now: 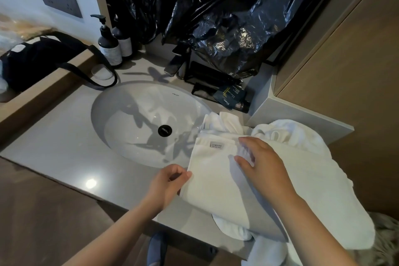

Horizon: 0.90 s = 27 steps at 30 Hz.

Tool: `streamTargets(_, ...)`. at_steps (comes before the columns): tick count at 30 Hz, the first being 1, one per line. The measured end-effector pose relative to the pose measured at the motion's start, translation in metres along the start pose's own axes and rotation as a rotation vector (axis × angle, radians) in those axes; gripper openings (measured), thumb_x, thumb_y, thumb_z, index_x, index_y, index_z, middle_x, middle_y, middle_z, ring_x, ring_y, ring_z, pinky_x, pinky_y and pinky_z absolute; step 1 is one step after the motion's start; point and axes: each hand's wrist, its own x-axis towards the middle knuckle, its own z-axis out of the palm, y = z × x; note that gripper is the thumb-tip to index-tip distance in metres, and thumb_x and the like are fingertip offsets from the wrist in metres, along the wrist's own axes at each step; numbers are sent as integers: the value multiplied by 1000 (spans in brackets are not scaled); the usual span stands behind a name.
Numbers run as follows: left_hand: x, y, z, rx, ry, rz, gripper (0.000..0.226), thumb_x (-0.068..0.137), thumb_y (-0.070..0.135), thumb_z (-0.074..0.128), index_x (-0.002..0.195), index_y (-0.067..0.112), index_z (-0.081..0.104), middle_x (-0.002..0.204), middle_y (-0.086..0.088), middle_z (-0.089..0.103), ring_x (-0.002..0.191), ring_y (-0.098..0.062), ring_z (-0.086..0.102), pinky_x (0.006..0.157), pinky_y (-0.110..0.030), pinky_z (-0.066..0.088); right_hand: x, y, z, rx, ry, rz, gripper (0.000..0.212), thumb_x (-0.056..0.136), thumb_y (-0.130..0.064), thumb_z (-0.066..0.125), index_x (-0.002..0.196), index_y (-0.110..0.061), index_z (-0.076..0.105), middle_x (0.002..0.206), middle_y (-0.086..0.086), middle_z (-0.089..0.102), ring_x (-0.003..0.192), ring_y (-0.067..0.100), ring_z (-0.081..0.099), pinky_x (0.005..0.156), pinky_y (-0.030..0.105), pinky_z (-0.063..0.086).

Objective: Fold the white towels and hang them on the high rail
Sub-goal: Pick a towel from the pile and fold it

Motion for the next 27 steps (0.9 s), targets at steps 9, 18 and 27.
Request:
streamTargets(9,28,4,8,-150,-46,-117,19,92,40,60,106,26,59,110,6,65,93,-15,64,73,-29,53,16,-5,-9,-214,118,70,23,101,-30,50,98,-19,69,98,1,67,98,22,59,71,34,45)
streamTargets(18,45,20,17,8,-129,-95,38,99,46,45,104,15,67,101,1,71,98,-21,66,88,-34,53,44,7,17,-328,107,59,25,103,-20,43,90,-13,64,91,5,63,91,29,57,91,41,31)
streamTargets(27,52,23,25,-181,-32,-163,36,98,51,42,109,21,59,105,0,68,99,-19,64,91,-37,49,49,13,30,-332,118,-41,26,101,-18,48,80,-14,62,78,4,62,73,29,58,79,41,37)
